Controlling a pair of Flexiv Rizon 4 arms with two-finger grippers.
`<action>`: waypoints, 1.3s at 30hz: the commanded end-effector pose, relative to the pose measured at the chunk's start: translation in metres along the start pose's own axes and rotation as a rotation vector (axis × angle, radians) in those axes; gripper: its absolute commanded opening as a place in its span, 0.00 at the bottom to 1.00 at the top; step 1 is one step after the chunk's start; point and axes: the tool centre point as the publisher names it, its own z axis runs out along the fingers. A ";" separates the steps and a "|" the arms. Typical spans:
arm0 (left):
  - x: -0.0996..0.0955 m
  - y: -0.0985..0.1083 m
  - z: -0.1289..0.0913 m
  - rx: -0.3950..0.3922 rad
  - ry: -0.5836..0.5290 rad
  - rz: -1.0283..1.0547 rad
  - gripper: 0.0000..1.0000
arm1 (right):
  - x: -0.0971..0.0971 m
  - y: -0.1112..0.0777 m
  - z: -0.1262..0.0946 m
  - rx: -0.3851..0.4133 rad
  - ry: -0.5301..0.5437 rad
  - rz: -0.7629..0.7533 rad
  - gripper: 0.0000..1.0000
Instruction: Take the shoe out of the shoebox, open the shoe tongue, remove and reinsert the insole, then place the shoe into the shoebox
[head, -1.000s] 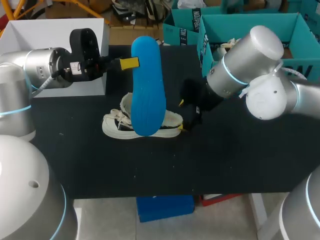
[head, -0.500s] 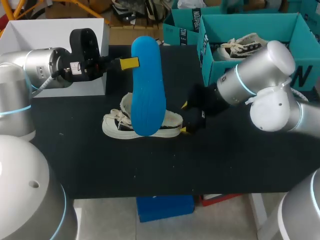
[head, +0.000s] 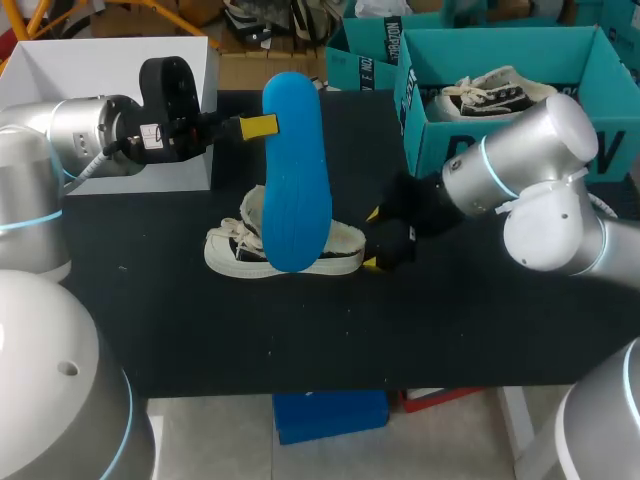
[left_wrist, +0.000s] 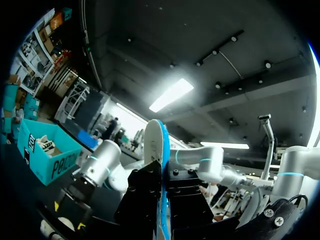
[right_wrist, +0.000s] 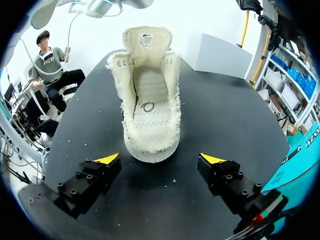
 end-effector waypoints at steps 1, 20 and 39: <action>0.000 0.002 0.000 0.001 -0.001 0.002 0.00 | -0.002 0.005 -0.003 0.043 0.002 0.007 1.00; 0.000 0.002 0.000 0.001 -0.001 0.002 0.00 | -0.014 0.033 -0.019 0.342 0.029 -0.035 1.00; 0.000 0.002 0.000 0.001 -0.001 0.002 0.00 | -0.035 0.074 -0.012 0.596 0.088 -0.082 1.00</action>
